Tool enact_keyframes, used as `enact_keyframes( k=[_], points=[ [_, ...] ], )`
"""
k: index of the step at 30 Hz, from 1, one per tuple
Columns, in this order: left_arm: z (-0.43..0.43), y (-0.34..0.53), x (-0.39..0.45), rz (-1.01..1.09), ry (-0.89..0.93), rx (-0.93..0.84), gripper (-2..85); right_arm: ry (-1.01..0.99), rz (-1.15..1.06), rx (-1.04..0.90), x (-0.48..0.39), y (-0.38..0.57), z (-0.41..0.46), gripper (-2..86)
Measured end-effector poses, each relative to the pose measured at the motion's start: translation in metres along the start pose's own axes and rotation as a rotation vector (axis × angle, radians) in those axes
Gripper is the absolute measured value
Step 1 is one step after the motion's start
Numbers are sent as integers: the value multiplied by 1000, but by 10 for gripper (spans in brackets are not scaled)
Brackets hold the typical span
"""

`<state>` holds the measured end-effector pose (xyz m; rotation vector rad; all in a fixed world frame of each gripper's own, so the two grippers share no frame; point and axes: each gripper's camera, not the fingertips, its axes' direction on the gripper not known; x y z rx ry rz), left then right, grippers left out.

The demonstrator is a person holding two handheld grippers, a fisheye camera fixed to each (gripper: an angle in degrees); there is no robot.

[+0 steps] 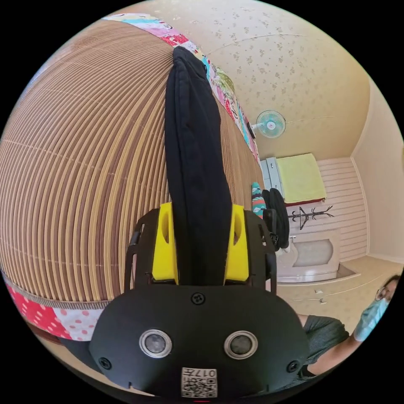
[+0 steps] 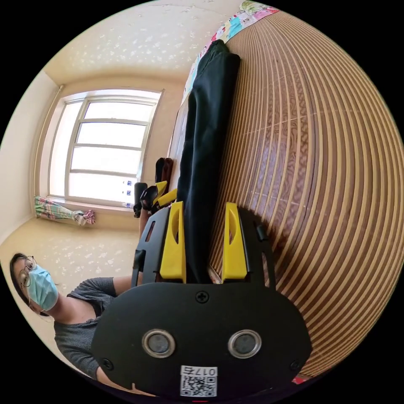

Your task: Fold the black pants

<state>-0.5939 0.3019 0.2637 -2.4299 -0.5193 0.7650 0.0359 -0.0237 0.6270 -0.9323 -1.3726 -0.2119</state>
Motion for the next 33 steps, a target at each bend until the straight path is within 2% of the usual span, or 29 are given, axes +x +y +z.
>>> enact_keyframes(
  k=[5,7,9,12,14,18,22,27,30,33],
  points=[
    [7,14,-3,-26,-1,-42,79,-138,21,-52,25,-8,18,58],
    [-4,28,-5,-14,141,-3,65,-258,-27,6,23,13,4,39],
    [-24,52,2,73,366,34,59,-332,-108,37,10,36,-12,30],
    [-48,87,36,240,544,68,55,-358,-287,69,-35,79,-39,22],
    [-68,110,70,355,578,114,56,-352,-393,100,-69,106,-55,18],
    [-125,166,175,684,544,232,69,-327,-666,154,-160,164,-101,12],
    [-169,222,267,893,440,366,73,-281,-896,216,-253,224,-147,9],
    [-212,288,356,1124,532,520,64,-305,-1118,271,-336,286,-181,9],
    [-216,300,380,1159,536,580,62,-235,-1174,382,-363,312,-191,9],
    [-199,284,385,1082,542,582,61,-189,-1105,447,-362,306,-196,8]
  ],
)
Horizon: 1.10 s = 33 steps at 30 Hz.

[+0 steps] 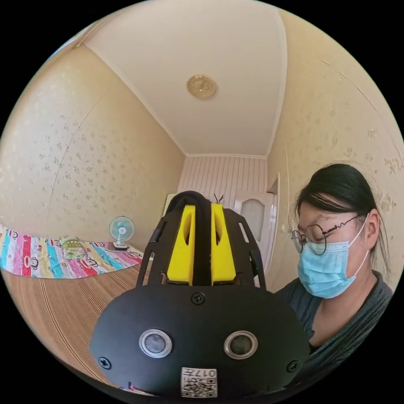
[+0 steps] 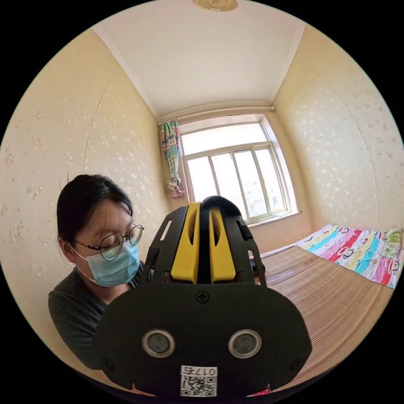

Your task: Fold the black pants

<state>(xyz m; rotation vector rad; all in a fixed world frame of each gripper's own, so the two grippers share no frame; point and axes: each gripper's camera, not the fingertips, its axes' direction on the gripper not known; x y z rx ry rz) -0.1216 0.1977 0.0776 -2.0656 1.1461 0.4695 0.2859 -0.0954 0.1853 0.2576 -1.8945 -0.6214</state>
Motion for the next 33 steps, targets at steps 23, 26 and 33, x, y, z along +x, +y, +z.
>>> enact_keyframes(
  k=[23,26,33],
  points=[
    [29,265,-185,-511,-69,-737,62,24,520,-326,179,245,14,12],
    [15,332,-171,-644,-148,-842,65,94,712,-397,168,317,9,17],
    [-27,403,-225,-959,-277,-653,228,68,1114,-161,195,381,-15,48]
  ],
)
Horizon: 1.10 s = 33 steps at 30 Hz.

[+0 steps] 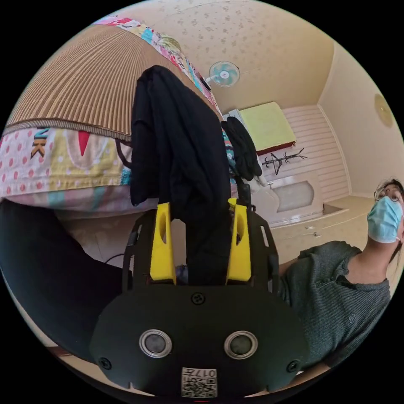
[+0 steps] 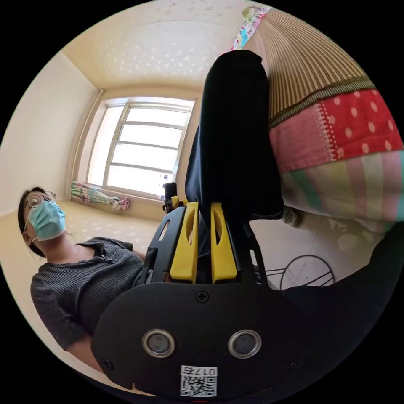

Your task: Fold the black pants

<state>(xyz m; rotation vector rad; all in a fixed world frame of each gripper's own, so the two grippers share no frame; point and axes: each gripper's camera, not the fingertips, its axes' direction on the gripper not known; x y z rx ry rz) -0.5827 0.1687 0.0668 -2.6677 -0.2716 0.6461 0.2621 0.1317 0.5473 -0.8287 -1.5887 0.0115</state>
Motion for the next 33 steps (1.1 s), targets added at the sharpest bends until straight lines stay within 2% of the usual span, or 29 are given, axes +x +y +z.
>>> enact_keyframes(
  k=[5,9,13,15,17,22,27,33],
  points=[
    [-20,-37,-10,5,-149,111,292,74,54,58,-21,-11,-14,98],
    [-18,-66,-24,-25,-153,35,327,172,137,49,-35,-18,-26,189],
    [-28,-78,-29,-76,-152,12,323,118,167,58,-38,-25,-30,236],
    [-24,-79,-48,-184,21,-40,287,87,177,58,-35,-29,-29,246],
    [-27,-77,-63,-222,81,-15,277,61,181,56,-31,-33,-27,252],
    [-47,-80,-87,-225,176,17,244,21,213,36,-22,-40,-28,278],
    [-79,-78,-96,-293,260,-7,138,-27,235,20,-14,-39,-33,312],
    [-86,-63,-85,-380,432,-84,107,-117,268,24,9,-56,-18,340]
  ],
)
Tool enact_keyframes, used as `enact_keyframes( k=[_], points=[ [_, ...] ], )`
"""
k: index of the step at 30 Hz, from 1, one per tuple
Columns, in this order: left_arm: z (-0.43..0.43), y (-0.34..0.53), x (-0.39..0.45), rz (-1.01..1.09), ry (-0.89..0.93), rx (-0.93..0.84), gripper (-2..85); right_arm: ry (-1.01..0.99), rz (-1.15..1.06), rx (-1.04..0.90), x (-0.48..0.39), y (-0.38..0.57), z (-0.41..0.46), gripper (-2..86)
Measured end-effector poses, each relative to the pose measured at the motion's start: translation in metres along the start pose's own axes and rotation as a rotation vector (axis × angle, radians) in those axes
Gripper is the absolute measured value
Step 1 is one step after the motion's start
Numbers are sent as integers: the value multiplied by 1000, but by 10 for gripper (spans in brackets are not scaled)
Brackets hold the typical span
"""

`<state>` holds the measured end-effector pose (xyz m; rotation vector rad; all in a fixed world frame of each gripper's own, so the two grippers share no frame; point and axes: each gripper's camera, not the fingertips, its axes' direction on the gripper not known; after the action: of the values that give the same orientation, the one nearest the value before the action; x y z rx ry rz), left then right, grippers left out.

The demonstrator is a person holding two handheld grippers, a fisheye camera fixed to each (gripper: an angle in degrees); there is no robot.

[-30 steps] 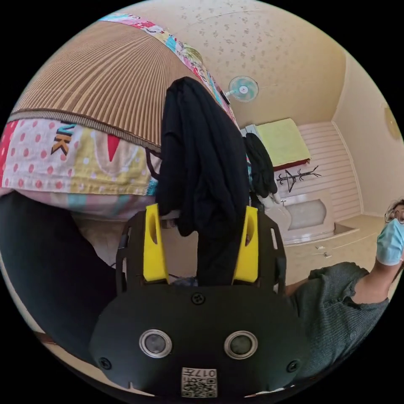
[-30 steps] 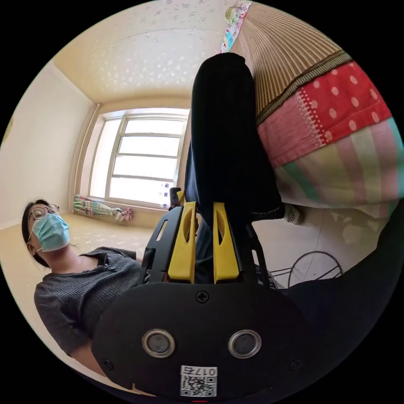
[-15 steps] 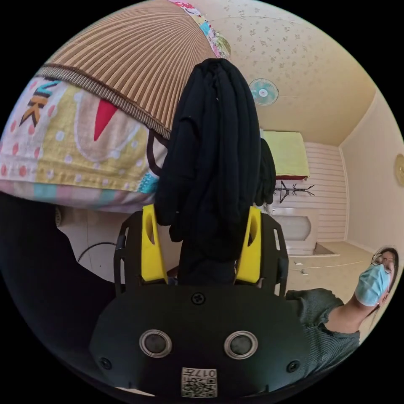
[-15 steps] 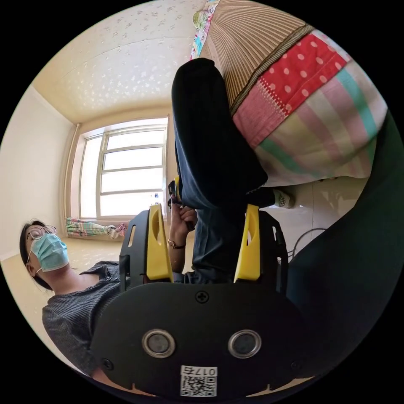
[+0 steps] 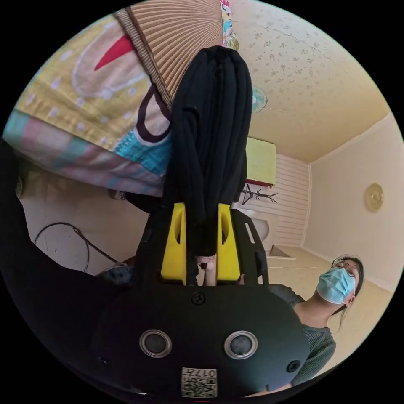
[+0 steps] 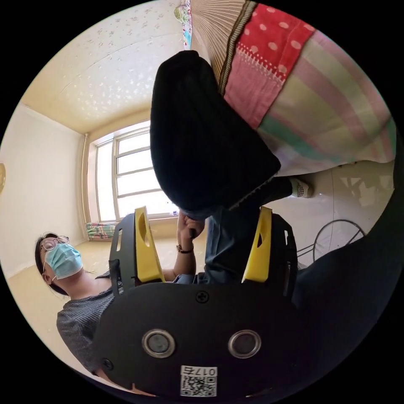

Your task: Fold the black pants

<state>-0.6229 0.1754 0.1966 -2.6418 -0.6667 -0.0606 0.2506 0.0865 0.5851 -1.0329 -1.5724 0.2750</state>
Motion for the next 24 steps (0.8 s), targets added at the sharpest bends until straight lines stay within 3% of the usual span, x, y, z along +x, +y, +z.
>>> enact_keyframes(
  k=[6,10,16,20,24],
  points=[
    [19,28,8,5,75,-68,95,-222,-94,93,21,-20,7,350],
    [11,38,23,76,99,-70,87,-353,-206,143,24,-16,0,242],
    [20,67,96,378,69,-166,89,-426,-488,227,-21,0,-21,195],
    [34,95,131,578,176,-246,83,-407,-704,307,-69,-7,-60,190],
    [46,114,128,580,51,-320,85,-258,-911,459,-144,-12,-112,187]
  ],
)
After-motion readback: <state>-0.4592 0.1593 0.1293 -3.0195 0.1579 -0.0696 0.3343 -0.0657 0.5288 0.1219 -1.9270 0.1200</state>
